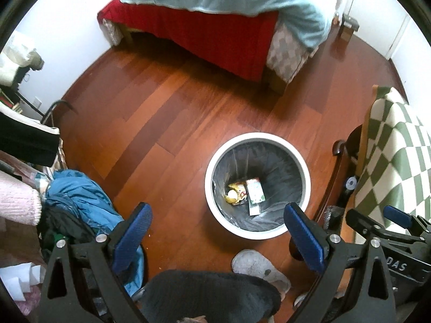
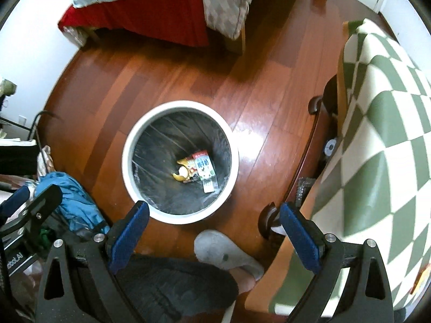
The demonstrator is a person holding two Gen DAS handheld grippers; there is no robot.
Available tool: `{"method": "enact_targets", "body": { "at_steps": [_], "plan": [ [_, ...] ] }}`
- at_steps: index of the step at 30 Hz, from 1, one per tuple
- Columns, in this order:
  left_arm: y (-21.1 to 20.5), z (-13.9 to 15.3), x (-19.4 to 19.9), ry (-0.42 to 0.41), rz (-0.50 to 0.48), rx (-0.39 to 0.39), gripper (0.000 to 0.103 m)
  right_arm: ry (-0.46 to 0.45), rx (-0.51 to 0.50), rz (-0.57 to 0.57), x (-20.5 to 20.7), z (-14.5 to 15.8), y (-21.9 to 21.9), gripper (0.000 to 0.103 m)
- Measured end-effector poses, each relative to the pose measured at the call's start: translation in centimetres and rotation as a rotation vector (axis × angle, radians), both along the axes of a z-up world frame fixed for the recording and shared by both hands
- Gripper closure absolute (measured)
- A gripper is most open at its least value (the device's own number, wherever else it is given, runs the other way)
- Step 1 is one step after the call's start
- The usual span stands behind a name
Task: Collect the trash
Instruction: 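Open both tools to drop the peel and milk carton into the bin, then move both tools back over the table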
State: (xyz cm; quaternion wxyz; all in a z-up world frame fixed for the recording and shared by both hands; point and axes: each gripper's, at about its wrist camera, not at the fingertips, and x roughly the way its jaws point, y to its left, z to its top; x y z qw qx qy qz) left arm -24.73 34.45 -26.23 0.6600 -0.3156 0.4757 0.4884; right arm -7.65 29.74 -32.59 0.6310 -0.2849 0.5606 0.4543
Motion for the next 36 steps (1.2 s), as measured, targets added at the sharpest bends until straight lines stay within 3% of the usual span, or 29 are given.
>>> {"method": "enact_targets", "body": {
  "at_steps": [8, 14, 20, 24, 30, 33, 36],
  "plan": [
    [-3.2, 6.0, -0.5, -0.035, -0.014, 0.096, 0.003, 0.019, 0.125, -0.001, 0.2, 7.4, -4.0, 0.004],
    [-6.1, 9.7, 0.8, -0.015, -0.017, 0.155, 0.003, 0.111, 0.215, -0.016, 0.8, 11.7, -7.7, 0.004],
    [-9.8, 9.9, 5.9, -0.047, -0.088, 0.179, 0.003, 0.189, 0.254, -0.177, 6.6, 13.3, -14.8, 0.004],
    [-12.8, 5.6, 12.7, -0.012, -0.191, 0.121, 0.003, 0.161, 0.213, -0.380, 13.3, 11.6, -22.0, 0.004],
    [-18.5, -0.7, 23.8, 0.037, -0.365, 0.027, 0.003, 0.073, 0.059, -0.790, 24.4, 5.6, -35.0, 0.004],
    [-21.3, -3.4, 29.0, 0.084, -0.462, -0.001, 0.003, 0.093, 0.000, -0.987, 28.7, 1.9, -40.8, 0.004],
    [-23.4, -5.1, 32.3, 0.122, -0.532, -0.015, 0.003, 0.129, -0.025, -1.094, 31.1, -0.8, -43.5, 0.004]
  ]
}}
